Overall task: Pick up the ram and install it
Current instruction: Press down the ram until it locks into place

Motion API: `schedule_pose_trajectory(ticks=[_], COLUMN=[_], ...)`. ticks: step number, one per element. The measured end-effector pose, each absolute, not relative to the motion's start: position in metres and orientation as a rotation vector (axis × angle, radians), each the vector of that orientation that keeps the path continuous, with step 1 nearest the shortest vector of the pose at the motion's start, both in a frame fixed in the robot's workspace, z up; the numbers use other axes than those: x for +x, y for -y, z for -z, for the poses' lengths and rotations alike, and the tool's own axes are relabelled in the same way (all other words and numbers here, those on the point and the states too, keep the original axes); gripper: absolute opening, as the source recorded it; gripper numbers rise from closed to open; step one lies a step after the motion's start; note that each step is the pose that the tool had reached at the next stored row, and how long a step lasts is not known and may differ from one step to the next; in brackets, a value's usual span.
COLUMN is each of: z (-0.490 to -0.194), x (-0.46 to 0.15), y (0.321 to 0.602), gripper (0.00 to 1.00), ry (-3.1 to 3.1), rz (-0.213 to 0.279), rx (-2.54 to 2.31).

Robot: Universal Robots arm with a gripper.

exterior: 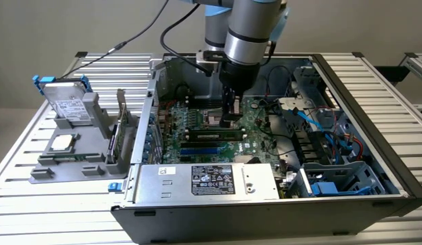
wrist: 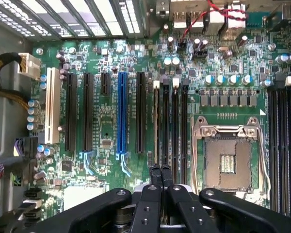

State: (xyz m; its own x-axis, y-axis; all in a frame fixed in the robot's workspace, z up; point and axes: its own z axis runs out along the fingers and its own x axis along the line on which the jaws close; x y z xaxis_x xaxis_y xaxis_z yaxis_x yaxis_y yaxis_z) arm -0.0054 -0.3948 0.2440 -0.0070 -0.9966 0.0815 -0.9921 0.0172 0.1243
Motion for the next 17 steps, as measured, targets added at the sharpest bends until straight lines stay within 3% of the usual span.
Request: schedule_pose_trajectory(ticks=[17], z=[-0.229], x=[0.007], y=[0.395], gripper=[0.10], ry=[2.132], rz=[0.041], rx=[2.106])
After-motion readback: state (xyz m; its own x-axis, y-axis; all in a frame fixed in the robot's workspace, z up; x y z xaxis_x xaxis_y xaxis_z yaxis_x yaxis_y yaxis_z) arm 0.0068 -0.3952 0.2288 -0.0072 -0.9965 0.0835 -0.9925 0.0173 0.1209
